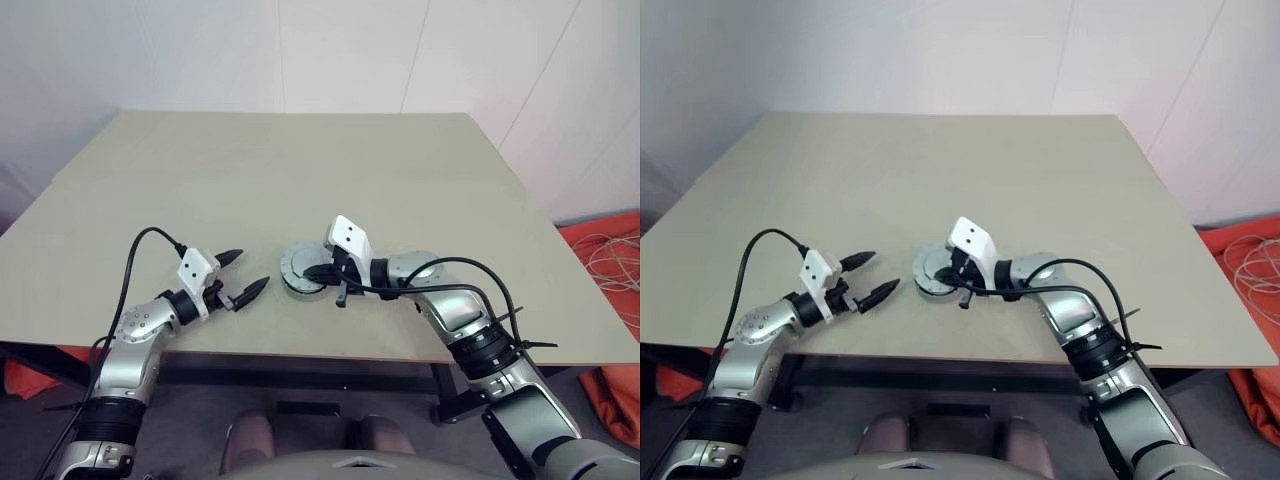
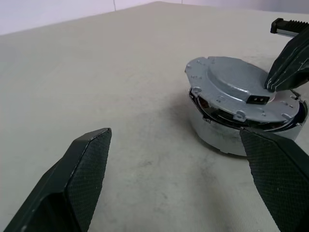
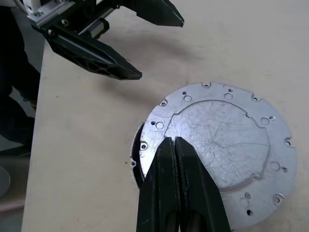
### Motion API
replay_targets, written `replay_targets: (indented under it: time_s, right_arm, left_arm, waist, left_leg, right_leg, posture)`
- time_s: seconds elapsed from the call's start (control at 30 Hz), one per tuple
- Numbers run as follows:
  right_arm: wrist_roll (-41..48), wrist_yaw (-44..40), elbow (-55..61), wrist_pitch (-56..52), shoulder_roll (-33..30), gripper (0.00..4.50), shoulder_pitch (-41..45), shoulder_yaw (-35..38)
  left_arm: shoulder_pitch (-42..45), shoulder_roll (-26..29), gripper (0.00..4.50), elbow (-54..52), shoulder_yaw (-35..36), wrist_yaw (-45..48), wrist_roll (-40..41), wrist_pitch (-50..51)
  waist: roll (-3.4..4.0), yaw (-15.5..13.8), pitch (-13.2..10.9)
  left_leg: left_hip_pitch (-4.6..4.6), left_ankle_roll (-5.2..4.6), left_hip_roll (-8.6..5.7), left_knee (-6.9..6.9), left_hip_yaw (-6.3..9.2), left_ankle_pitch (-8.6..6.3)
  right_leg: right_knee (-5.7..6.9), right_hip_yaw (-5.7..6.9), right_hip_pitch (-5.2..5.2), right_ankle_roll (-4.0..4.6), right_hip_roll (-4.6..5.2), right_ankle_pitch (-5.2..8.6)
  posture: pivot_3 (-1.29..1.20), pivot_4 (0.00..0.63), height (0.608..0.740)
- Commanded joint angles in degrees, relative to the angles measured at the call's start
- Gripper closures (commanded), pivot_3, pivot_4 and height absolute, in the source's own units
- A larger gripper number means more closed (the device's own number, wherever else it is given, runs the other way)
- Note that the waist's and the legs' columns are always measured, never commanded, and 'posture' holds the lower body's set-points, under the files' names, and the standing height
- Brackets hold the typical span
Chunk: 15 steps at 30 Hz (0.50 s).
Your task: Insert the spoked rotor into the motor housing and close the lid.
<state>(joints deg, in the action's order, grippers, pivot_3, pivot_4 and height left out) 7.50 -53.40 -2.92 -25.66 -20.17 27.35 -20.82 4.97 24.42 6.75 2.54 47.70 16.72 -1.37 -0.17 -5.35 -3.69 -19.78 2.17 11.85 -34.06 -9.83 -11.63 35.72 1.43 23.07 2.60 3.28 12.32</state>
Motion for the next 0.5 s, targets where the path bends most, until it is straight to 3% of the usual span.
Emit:
replay_targets:
  time_s: [0.03,0.4,0.5]
  right_arm:
    - [0.0,0.5,0.5,1.1,-0.1,4.48,0.9,1.2]
    - [6.5,-0.5,-2.3,-0.8,1.7,4.48,4.3,8.2]
    - [7.0,-2.6,-3.2,-1.5,1.3,3.9,5.6,7.8]
  left_arm:
    - [1.3,0.0,0.0,-0.8,0.3,-0.2,0.1,-0.8]
    - [1.7,-0.1,0.0,-0.7,0.0,-0.5,0.1,-0.5]
    - [1.8,0.0,0.0,-0.7,0.1,-0.7,0.1,-0.5]
  waist:
    - [0.0,0.0,0.0]
    - [0.0,0.0,0.0]
    - [0.0,0.0,0.0]
  left_leg:
    - [0.0,0.0,0.0,0.0,0.0,0.0]
    - [0.0,0.0,0.0,0.0,0.0,0.0]
    - [-0.01,0.0,0.0,0.0,0.0,0.0]
  right_leg:
    - [0.0,0.0,0.0,0.0,0.0,0.0]
    - [0.0,0.0,0.0,0.11,0.0,-0.06]
    - [0.0,0.0,0.01,0.24,0.0,-0.14]
  posture:
    - [0.0,0.0,0.74]
    - [0.0,0.0,0.74]
    - [0.0,0.0,0.74]
